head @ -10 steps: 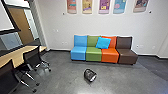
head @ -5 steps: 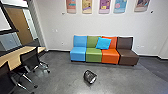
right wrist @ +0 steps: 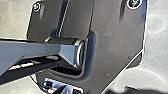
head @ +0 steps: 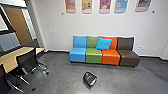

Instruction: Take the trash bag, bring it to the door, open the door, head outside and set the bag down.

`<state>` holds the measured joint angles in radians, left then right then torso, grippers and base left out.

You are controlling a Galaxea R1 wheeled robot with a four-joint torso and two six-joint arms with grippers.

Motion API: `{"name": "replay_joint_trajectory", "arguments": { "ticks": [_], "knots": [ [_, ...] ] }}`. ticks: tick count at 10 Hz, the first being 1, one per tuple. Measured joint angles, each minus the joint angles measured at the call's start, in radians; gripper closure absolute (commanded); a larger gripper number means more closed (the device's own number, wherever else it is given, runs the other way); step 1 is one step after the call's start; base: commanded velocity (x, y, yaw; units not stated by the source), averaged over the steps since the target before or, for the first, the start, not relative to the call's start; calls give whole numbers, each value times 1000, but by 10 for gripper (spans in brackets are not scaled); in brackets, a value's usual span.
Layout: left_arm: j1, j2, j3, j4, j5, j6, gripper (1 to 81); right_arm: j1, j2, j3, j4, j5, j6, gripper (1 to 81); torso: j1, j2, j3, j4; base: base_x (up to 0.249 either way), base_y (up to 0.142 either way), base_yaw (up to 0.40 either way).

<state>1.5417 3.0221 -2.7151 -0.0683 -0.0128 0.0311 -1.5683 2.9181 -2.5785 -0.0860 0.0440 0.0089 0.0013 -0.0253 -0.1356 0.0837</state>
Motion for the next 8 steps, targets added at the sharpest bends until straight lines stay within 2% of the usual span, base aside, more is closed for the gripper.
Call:
{"name": "replay_joint_trajectory", "arguments": {
  "ticks": [8],
  "knots": [
    [0, 0, 0, 0, 0, 0, 10, 0, 0, 0, 0, 0, 0, 10, 0, 0, 0, 0, 128, 0, 0]
  ]
}}
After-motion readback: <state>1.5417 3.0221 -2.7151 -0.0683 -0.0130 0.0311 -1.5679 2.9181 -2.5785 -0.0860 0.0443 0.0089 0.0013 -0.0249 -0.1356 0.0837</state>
